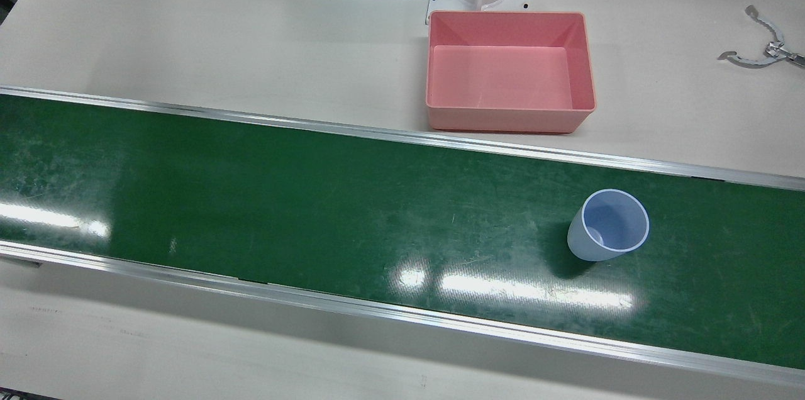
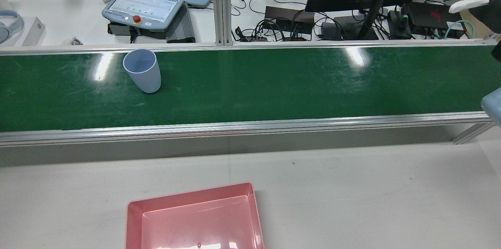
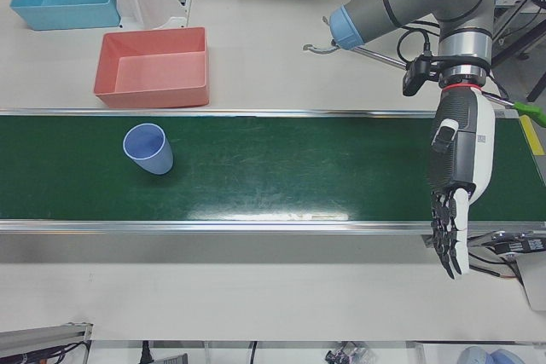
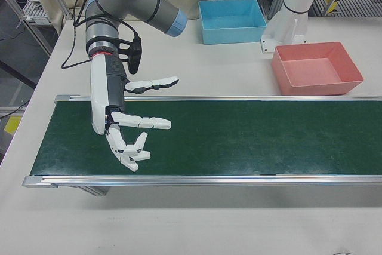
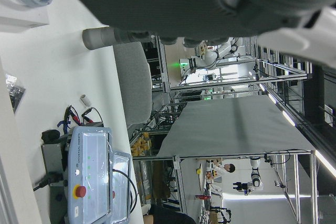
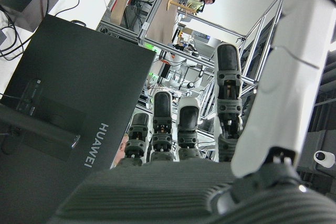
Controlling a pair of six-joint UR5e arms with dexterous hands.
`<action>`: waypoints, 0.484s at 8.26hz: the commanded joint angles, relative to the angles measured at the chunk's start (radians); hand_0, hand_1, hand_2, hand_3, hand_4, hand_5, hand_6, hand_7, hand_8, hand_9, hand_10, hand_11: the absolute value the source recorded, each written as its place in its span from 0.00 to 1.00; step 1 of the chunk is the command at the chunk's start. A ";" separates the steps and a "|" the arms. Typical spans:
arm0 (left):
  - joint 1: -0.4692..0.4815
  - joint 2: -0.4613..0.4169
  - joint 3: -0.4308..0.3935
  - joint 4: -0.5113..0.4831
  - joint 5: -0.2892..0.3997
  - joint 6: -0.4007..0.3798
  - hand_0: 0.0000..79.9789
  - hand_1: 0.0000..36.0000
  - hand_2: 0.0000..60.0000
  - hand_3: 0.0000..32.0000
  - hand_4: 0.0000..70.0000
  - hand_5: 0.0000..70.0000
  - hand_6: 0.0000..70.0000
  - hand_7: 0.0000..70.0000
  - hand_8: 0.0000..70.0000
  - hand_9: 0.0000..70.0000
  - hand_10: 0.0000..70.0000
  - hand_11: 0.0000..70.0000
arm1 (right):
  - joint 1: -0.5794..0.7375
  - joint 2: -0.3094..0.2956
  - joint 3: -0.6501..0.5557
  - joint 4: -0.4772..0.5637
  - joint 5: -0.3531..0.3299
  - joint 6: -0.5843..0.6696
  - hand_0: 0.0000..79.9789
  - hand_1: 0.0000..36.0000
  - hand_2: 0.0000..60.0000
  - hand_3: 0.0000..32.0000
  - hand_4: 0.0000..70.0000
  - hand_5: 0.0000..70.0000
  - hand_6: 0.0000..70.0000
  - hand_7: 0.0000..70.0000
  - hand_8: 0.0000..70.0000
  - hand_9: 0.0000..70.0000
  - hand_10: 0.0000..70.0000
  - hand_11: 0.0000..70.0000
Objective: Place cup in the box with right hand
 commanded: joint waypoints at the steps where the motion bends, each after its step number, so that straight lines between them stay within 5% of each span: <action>1: 0.000 0.000 0.000 -0.001 0.000 0.000 0.00 0.00 0.00 0.00 0.00 0.00 0.00 0.00 0.00 0.00 0.00 0.00 | 0.000 0.000 0.003 0.000 -0.002 0.000 0.71 0.30 0.00 0.00 0.73 0.09 0.30 1.00 0.25 0.55 0.18 0.28; 4: 0.000 0.000 0.000 -0.001 0.000 0.000 0.00 0.00 0.00 0.00 0.00 0.00 0.00 0.00 0.00 0.00 0.00 0.00 | 0.000 -0.001 0.003 0.000 -0.002 0.000 0.71 0.30 0.00 0.00 0.72 0.09 0.29 1.00 0.24 0.54 0.18 0.28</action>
